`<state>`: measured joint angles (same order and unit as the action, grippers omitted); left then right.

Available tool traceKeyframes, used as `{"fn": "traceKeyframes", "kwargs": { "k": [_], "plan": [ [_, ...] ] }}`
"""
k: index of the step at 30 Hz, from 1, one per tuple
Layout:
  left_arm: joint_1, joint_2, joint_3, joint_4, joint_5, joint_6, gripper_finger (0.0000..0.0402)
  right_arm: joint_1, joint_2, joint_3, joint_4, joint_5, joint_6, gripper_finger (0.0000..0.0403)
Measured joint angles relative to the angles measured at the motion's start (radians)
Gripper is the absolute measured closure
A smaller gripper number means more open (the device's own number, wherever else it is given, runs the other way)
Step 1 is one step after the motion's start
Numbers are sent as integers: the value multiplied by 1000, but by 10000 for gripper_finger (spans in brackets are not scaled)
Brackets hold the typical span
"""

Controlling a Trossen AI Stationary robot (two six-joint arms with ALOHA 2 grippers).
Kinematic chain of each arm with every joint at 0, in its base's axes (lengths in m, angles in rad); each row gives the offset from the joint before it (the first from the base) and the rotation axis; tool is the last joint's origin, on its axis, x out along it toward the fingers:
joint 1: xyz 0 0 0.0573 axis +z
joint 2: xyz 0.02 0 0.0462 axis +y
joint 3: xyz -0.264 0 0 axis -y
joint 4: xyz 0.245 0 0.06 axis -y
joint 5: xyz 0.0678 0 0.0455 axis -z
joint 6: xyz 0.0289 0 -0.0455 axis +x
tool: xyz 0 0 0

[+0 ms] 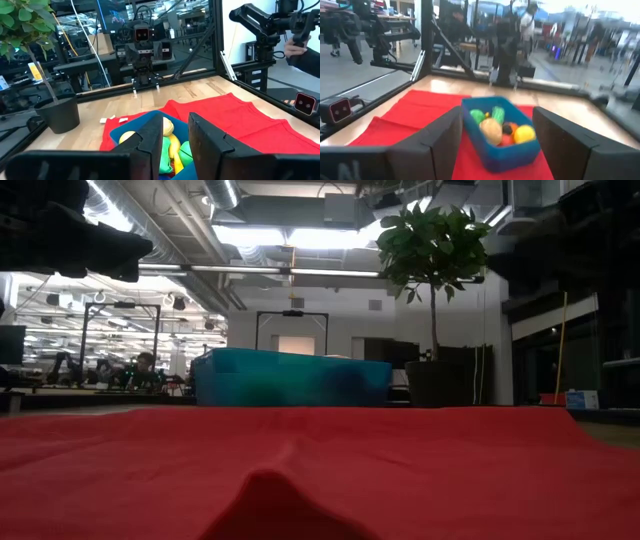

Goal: Pick and placing Produce into tupperware
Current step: Return to Home Position

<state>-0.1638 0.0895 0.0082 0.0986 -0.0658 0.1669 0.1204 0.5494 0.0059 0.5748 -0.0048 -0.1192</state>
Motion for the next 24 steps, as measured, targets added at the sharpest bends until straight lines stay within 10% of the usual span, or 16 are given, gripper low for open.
{"fn": "traceKeyframes", "kwargs": {
  "k": [24],
  "plan": [
    [0, 0, 0, 0, 0, 0, 291, -1, -302, 0, -139, -137, 66, 160]
  ]
}}
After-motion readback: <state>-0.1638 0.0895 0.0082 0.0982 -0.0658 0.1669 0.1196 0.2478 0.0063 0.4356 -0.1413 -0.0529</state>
